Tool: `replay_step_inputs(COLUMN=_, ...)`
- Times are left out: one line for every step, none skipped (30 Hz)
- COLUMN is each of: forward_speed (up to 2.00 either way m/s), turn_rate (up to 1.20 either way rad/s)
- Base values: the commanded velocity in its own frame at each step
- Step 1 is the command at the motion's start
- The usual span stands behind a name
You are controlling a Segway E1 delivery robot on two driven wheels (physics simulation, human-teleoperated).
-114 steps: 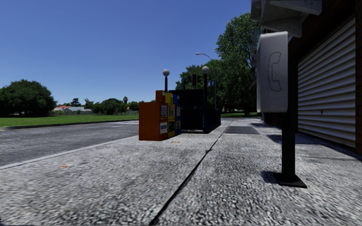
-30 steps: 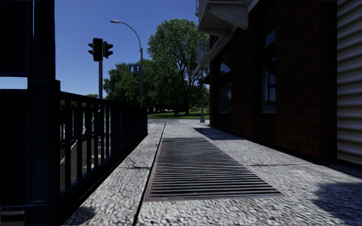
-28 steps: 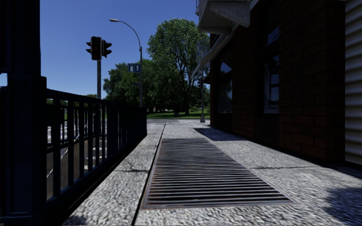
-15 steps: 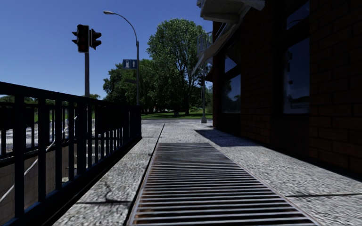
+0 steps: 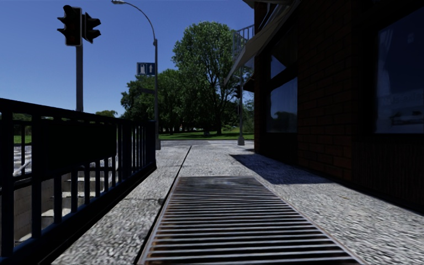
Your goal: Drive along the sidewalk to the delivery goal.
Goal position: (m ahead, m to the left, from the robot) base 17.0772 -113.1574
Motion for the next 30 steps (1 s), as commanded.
replay_step_inputs(forward_speed=2.0, turn_rate=0.0)
replay_step_inputs(forward_speed=2.0, turn_rate=0.0)
replay_step_inputs(forward_speed=2.0, turn_rate=0.0)
replay_step_inputs(forward_speed=2.0, turn_rate=0.0)
replay_step_inputs(forward_speed=2.0, turn_rate=0.0)
replay_step_inputs(forward_speed=2.0, turn_rate=0.0)
replay_step_inputs(forward_speed=2.0, turn_rate=0.0)
replay_step_inputs(forward_speed=2.0, turn_rate=0.0)
replay_step_inputs(forward_speed=2.0, turn_rate=0.0)
replay_step_inputs(forward_speed=2.0, turn_rate=0.0)
replay_step_inputs(forward_speed=2.0, turn_rate=0.0)
replay_step_inputs(forward_speed=2.0, turn_rate=0.0)
replay_step_inputs(forward_speed=2.0, turn_rate=0.0)
replay_step_inputs(forward_speed=2.0, turn_rate=0.0)
replay_step_inputs(forward_speed=2.0, turn_rate=0.0)
replay_step_inputs(forward_speed=2.0, turn_rate=0.0)
replay_step_inputs(forward_speed=2.0, turn_rate=0.0)
replay_step_inputs(forward_speed=2.0, turn_rate=0.0)
replay_step_inputs(forward_speed=2.0, turn_rate=0.0)
replay_step_inputs(forward_speed=2.0, turn_rate=0.0)
replay_step_inputs(forward_speed=2.0, turn_rate=0.0)
replay_step_inputs(forward_speed=2.0, turn_rate=0.0)
replay_step_inputs(forward_speed=2.0, turn_rate=0.0)
replay_step_inputs(forward_speed=2.0, turn_rate=0.0)
replay_step_inputs(forward_speed=2.0, turn_rate=0.0)
replay_step_inputs(forward_speed=2.0, turn_rate=0.0)
replay_step_inputs(forward_speed=2.0, turn_rate=0.0)
replay_step_inputs(forward_speed=2.0, turn_rate=0.0)
replay_step_inputs(forward_speed=2.0, turn_rate=0.0)
replay_step_inputs(forward_speed=2.0, turn_rate=0.0)
